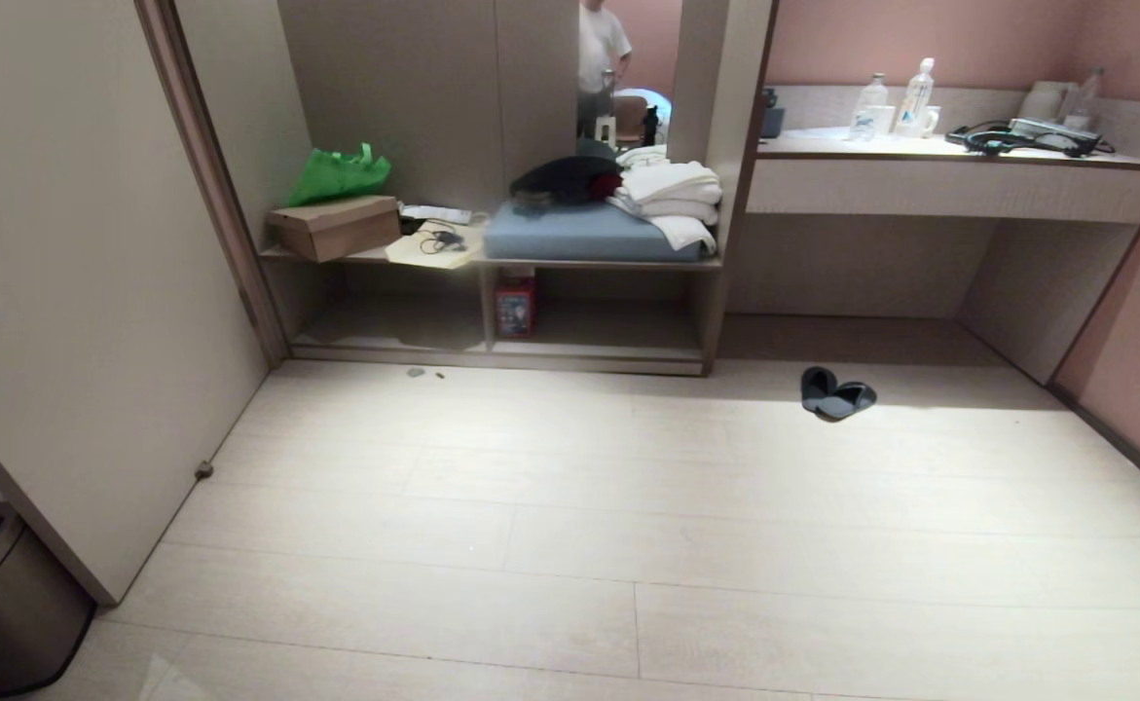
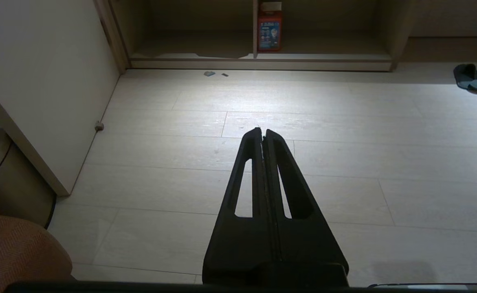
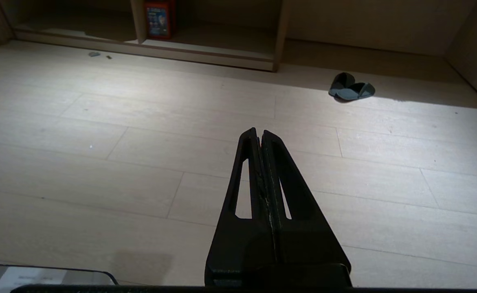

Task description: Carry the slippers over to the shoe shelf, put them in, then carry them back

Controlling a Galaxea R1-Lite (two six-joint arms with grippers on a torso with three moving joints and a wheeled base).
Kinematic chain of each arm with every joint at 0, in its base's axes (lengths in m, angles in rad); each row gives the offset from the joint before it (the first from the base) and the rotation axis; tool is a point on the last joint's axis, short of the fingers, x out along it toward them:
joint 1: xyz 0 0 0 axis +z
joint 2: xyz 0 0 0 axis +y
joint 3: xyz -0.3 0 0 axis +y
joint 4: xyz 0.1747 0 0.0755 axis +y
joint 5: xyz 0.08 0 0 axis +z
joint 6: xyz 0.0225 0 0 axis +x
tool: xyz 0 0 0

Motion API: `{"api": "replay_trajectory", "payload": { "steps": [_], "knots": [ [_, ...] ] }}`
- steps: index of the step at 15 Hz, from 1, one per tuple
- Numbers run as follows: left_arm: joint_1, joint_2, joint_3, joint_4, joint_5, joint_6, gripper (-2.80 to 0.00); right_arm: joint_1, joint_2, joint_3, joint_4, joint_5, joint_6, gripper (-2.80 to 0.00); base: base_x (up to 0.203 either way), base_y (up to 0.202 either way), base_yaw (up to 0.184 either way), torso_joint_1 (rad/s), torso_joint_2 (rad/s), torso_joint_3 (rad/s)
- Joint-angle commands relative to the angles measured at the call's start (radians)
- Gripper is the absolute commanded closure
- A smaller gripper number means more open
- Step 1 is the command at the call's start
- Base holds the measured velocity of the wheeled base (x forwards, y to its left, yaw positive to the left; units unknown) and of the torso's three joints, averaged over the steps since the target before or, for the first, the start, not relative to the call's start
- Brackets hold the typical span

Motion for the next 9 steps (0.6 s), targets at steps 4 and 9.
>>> {"api": "replay_trajectory", "payload": {
  "steps": [4, 9],
  "knots": [
    [0.000, 0.001, 0.008, 0.000, -0.001, 0.000, 0.00, 0.000, 0.001, 0.000, 0.000, 0.000, 0.000, 0.00, 0.000, 0.000, 0.000, 0.000, 0.00, 0.000],
    [0.000, 0.001, 0.008, 0.000, -0.001, 0.000, 0.00, 0.000, 0.000, 0.000, 0.001, -0.001, 0.003, 0.00, 0.000, 0.000, 0.000, 0.000, 0.00, 0.000]
  ]
}}
